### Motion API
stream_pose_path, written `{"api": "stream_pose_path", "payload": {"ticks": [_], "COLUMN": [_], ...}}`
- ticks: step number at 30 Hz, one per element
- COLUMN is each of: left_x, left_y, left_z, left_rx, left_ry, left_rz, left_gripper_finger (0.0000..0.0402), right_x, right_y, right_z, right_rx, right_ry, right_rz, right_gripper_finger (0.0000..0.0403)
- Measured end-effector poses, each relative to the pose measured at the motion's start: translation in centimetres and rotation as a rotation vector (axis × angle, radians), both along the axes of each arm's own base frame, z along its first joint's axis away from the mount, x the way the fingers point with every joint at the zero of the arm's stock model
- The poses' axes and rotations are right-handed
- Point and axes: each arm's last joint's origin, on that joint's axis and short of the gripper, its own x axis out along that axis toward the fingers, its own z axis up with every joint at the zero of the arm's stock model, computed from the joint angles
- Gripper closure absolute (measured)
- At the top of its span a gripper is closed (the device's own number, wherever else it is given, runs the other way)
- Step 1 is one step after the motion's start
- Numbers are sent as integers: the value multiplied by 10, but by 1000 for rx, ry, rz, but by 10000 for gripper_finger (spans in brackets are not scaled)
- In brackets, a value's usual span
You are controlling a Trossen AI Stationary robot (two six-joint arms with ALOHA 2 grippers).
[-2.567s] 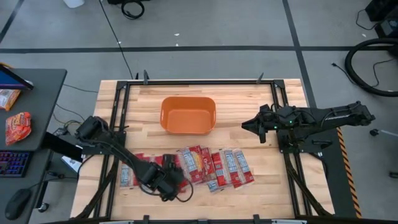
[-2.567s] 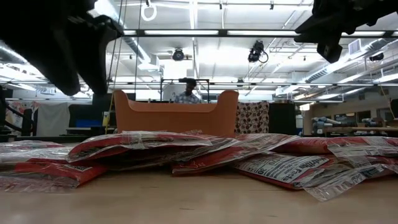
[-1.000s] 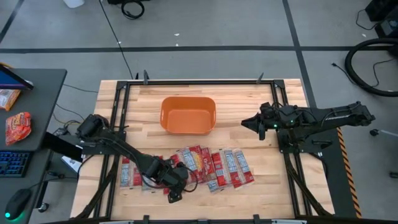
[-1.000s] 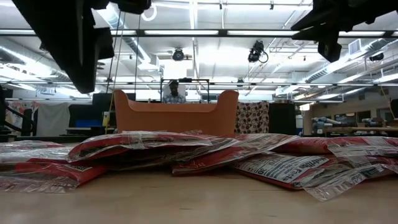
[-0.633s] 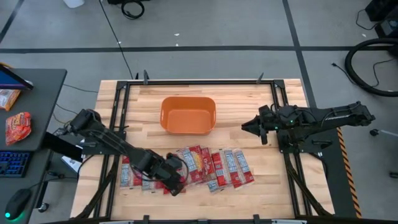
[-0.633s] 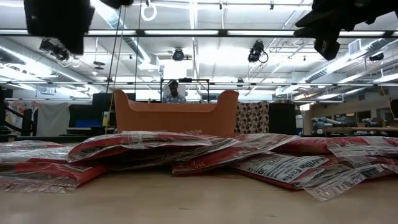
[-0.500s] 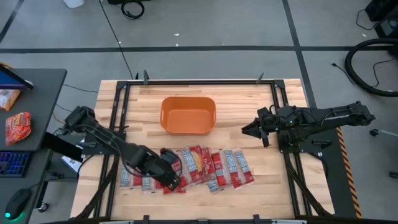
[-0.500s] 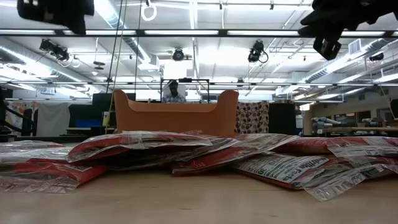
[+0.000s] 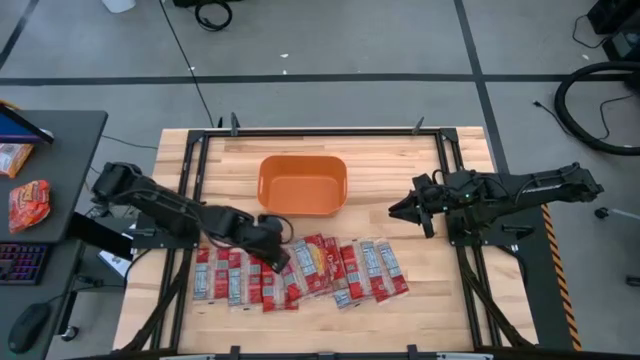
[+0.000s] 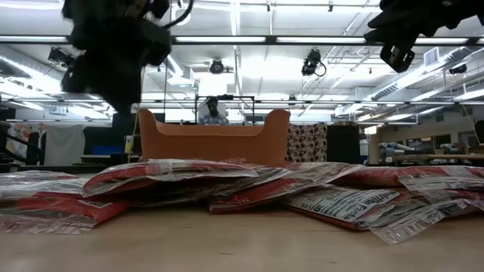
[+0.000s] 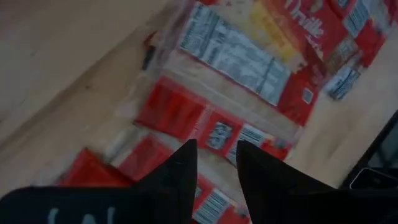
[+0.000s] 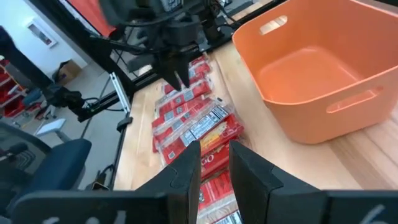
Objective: Sort popcorn bags into baskets
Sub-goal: Put the red popcorn bag into the orange bin
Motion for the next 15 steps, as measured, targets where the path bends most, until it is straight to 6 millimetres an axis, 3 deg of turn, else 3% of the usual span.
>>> {"api": "stream_pose_path", "payload": {"ticks": [3,8,12,15], "left_x": [-10,-34,-42,-43], "left_y": [11,27,35,39], "left_z": [-6,-29,-45,-49], "left_rx": [-55,-115,-124,-91], "left_ry": [-107,-146,-182,-205], "left_rz": [37,111,160,165], "left_gripper_finger": [285,285,281,256], "right_x": [0,-1,0,0], "right_y": [0,-1,-1,-3], "right_z": [1,0,0,0], "right_rx": [5,24,29,49], "right_ry": [-4,0,0,2], "right_rz": [-8,-33,-46,-63], "right_gripper_finger": [315,315,315,315]}}
